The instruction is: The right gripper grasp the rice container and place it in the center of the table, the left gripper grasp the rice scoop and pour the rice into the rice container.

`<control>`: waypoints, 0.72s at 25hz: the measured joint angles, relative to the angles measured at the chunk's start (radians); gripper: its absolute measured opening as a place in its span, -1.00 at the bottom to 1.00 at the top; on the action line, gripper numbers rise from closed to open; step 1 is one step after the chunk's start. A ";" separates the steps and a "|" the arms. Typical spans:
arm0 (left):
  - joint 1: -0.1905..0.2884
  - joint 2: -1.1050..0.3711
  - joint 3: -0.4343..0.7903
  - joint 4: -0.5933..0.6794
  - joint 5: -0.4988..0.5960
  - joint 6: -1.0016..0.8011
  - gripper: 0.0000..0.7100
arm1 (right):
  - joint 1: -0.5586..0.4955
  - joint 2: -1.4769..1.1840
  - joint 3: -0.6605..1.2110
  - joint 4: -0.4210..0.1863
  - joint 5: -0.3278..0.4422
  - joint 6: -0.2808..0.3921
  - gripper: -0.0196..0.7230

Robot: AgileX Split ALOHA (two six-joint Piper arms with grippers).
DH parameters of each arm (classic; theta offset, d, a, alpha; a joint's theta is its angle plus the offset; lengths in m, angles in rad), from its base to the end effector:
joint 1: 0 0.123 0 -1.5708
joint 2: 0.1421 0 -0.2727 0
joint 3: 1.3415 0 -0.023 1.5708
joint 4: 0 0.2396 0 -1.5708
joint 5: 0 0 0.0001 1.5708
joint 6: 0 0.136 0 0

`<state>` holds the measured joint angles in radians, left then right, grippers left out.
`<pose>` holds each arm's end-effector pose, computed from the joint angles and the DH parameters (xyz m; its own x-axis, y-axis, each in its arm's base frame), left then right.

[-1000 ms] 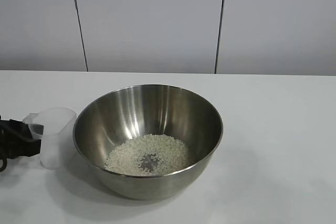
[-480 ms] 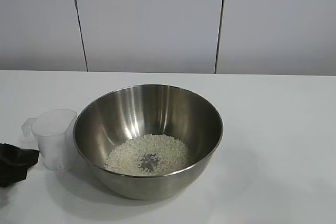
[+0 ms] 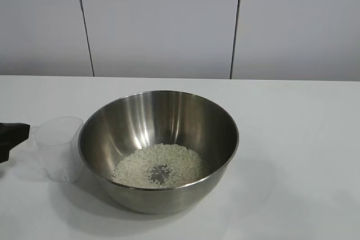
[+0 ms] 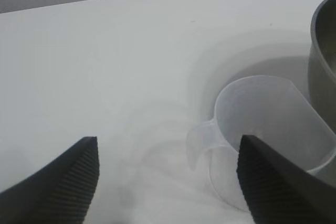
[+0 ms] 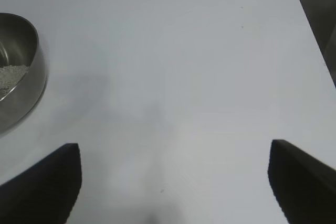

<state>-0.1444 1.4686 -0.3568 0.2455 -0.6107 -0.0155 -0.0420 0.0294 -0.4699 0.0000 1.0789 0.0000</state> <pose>0.2719 -0.0587 0.1467 -0.3539 0.2374 -0.9046 0.3397 0.9338 0.1122 0.0425 -0.0018 0.2387 -0.5233 0.0220 -0.8519 0.0420 0.9991 0.0000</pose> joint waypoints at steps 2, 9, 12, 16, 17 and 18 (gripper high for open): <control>0.000 -0.060 -0.094 0.041 0.210 -0.060 0.50 | 0.000 0.000 0.000 0.000 0.000 0.000 0.83; 0.003 -0.193 -0.521 0.084 0.915 -0.198 0.50 | 0.000 0.000 0.000 0.000 0.002 0.000 0.83; 0.036 -0.206 -0.663 0.001 1.060 -0.106 0.50 | 0.000 0.000 0.000 0.000 0.002 0.000 0.83; 0.173 -0.228 -0.748 -0.268 1.159 0.160 0.50 | 0.000 0.000 0.000 0.000 0.002 0.000 0.83; 0.213 -0.238 -0.754 -0.361 1.180 0.241 0.50 | 0.000 0.000 0.000 0.000 0.002 0.000 0.83; 0.262 -0.249 -0.758 -0.457 1.205 0.318 0.50 | 0.000 0.000 0.000 0.000 0.002 0.000 0.83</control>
<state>0.1175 1.2200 -1.1146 -0.2111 0.5944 0.3029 -0.0420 0.0294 -0.4699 0.0000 1.0809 0.0000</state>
